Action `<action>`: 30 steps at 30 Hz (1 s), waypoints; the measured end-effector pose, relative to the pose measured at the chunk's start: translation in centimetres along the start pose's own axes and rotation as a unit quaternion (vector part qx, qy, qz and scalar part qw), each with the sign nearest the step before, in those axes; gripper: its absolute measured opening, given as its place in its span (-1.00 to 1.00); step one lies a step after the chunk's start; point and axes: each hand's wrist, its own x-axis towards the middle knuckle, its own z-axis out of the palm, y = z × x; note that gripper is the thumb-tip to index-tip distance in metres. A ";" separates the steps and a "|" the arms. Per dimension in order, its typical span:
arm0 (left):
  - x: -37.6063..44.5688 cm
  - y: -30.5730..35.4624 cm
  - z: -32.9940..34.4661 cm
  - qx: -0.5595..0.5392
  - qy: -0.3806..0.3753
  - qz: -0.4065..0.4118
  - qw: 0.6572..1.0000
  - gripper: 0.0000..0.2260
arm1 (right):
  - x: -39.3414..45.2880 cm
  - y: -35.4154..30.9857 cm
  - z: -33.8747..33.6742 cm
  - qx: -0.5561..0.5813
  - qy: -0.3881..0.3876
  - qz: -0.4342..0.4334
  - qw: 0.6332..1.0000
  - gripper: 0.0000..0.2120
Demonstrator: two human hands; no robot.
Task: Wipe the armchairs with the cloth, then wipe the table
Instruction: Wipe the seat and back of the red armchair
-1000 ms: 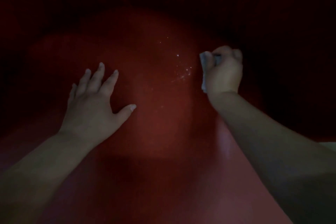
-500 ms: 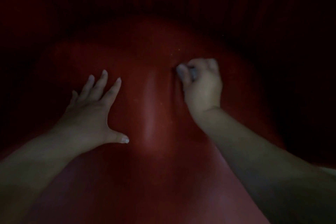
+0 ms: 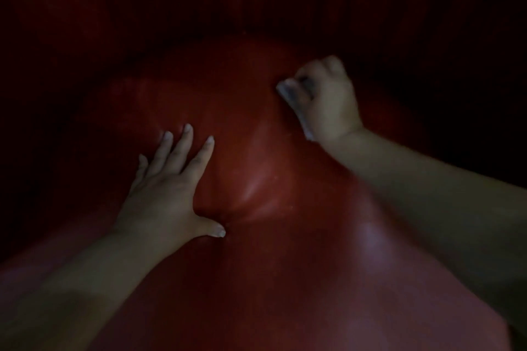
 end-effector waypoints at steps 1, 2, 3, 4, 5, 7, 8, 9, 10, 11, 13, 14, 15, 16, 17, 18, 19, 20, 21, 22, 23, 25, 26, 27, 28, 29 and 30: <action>0.0 0.0 0.0 -0.001 0.001 0.002 1.000 0.27 | 1.2 0.8 -0.4 -0.015 0.017 0.024 0.999 -0.80; 0.0 -0.1 0.1 -0.002 0.003 0.002 1.000 0.27 | 2.4 1.4 -0.6 -0.025 0.036 0.062 0.997 -0.79; 0.0 -0.1 0.1 -0.002 0.003 0.001 1.000 0.27 | 3.0 1.6 -0.5 -0.030 0.049 0.098 0.994 -0.77; -0.1 -0.2 0.1 -0.002 0.003 0.001 1.000 0.27 | 2.9 1.2 -0.1 -0.034 0.055 0.111 0.992 -0.76; -0.1 -0.2 0.1 -0.003 0.003 0.001 1.000 0.27 | 2.2 0.3 0.4 -0.035 0.048 0.100 0.993 -0.75; -0.1 -0.2 0.0 -0.009 0.003 0.004 1.000 0.27 | -1.0 -2.0 1.5 -0.021 -0.003 0.027 0.999 -0.76; -0.2 -0.3 -0.1 -0.011 0.004 0.005 1.000 0.27 | -3.2 -3.1 1.8 -0.005 -0.042 -0.030 0.999 -0.77; -0.2 -0.3 -0.1 -0.011 0.005 0.006 1.000 0.27 | -5.2 -4.2 1.6 0.015 -0.090 -0.085 0.992 -0.78; -0.2 -0.3 -0.2 -0.008 0.005 0.006 1.000 0.27 | -6.9 -4.8 0.9 0.025 -0.136 -0.131 0.982 -0.77; -0.2 -0.2 -0.2 -0.008 0.007 0.007 1.000 0.26 | -7.3 -4.6 0.1 0.020 -0.162 -0.170 0.972 -0.76; -0.2 -0.2 -0.1 -0.014 0.013 0.008 1.000 0.26 | -5.6 -2.9 -1.1 -0.020 -0.120 -0.179 0.976 -0.74; -0.3 -0.3 -0.1 -0.018 0.015 0.010 1.000 0.26 | -4.2 -1.8 -1.4 -0.043 -0.068 -0.123 0.989 -0.74; -0.3 -0.3 -0.1 -0.022 0.016 0.013 1.000 0.25 | -3.0 -1.0 -1.6 -0.058 -0.020 -0.051 0.997 -0.75; -0.4 -0.4 -0.1 -0.024 0.015 0.016 0.999 0.25 | -2.6 -0.5 -1.5 -0.060 0.008 0.013 0.998 -0.75; -0.5 -0.5 -0.1 -0.026 0.016 0.019 0.999 0.25 | -3.2 -0.7 -0.9 -0.056 0.017 0.041 0.997 -0.76; -0.6 -0.6 -0.2 -0.029 0.020 0.021 0.999 0.24 | -4.8 -1.7 -0.2 -0.050 0.001 0.041 0.998 -0.76; -0.8 -0.7 -0.2 -0.030 0.025 0.023 0.999 0.23 | -7.2 -3.0 0.5 -0.031 -0.029 0.015 0.999 -0.77; -0.9 -0.7 -0.3 -0.028 0.030 0.026 0.999 0.22 | -10.2 -4.5 0.9 -0.007 -0.060 -0.017 0.998 -0.77; -1.0 -0.7 -0.3 -0.021 0.034 0.028 0.999 0.20 | -13.3 -5.7 0.8 0.012 -0.087 -0.047 0.995 -0.77; -1.2 -0.7 -0.3 -0.013 0.040 0.028 0.999 0.19 | -15.9 -6.4 0.4 0.029 -0.112 -0.067 0.991 -0.76; -1.4 -0.7 -0.3 -0.009 0.044 0.027 0.999 0.17 | -17.7 -6.7 -0.3 0.045 -0.133 -0.087 0.986 -0.75; -2.1 -0.7 0.0 -0.016 0.054 0.025 0.998 0.12 | -17.8 -5.7 -1.0 0.042 -0.162 -0.119 0.979 -0.73; -2.5 -0.8 0.1 -0.024 0.061 0.023 0.998 0.10 | -16.3 -5.1 -1.0 0.021 -0.155 -0.116 0.981 -0.75; -2.8 -0.9 0.3 -0.032 0.069 0.022 0.997 0.08 | -14.3 -4.5 -0.6 0.002 -0.121 -0.099 0.988 -0.78; -3.2 -1.0 0.4 -0.038 0.075 0.021 0.996 0.05 | -12.0 -4.2 -0.1 -0.007 -0.069 -0.075 0.995 -0.80; -3.5 -1.1 0.6 -0.044 0.080 0.018 0.996 0.03 | -9.7 -3.9 0.5 -0.013 -0.025 -0.043 0.999 -0.80; -3.8 -1.2 0.7 -0.048 0.085 0.015 0.995 0.02 | -7.7 -4.0 1.1 -0.022 0.004 -0.014 1.000 -0.80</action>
